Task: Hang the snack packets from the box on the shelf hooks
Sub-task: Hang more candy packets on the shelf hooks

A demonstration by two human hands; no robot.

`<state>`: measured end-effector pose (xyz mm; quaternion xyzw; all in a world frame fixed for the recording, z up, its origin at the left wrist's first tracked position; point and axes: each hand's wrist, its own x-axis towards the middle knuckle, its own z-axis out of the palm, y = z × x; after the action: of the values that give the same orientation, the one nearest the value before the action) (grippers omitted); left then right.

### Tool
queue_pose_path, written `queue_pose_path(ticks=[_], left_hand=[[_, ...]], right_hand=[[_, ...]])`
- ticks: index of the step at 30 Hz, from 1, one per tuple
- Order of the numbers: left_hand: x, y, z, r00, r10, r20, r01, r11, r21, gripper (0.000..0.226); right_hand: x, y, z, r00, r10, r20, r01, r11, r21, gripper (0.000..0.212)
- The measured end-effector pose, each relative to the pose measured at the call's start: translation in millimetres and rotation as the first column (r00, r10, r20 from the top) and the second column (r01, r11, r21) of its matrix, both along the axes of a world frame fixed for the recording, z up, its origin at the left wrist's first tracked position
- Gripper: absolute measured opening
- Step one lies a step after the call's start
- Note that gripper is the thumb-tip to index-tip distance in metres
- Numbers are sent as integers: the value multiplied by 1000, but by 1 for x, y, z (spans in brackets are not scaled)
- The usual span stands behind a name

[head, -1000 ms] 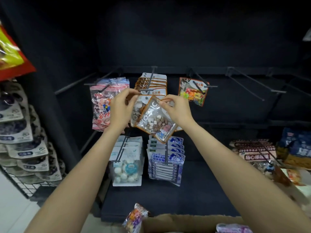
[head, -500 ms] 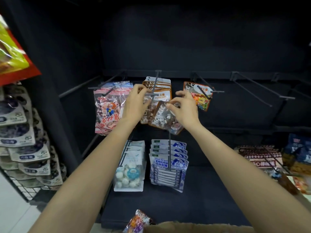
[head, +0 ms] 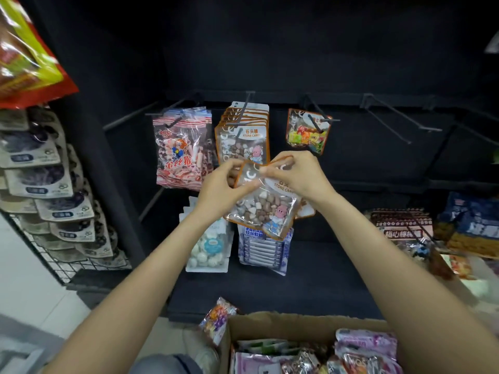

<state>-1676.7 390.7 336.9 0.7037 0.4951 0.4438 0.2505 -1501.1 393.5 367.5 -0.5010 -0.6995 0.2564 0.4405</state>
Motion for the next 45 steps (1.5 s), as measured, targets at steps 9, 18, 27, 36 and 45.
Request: queue_pose_path(ticks=[9,18,27,36,45], left_hand=[[-11,-11,0,975,-16,223,36,995,-88,33],[-14,-29,-12,911,64,407,-24,994,-103,6],[-52,-13,-15,984,60,166,-78,992,103,19],[-41,26,-3,953,44,299,-49,999,7,9],[-32,65,-1,964,189,187,-212,971,112,14]], right_hand=[[40,-27,-8,951,123,-285,-183,964,-195,23],[40,-31,-22,975,146,-166,-199,906,-374,20],[-2,7,-27,960,-143,-242,138,990,-36,13],[-34,45,-21,989,-129,-76,144,962,232,25],[-40,83,-32,976,-215,22,183,875,449,21]])
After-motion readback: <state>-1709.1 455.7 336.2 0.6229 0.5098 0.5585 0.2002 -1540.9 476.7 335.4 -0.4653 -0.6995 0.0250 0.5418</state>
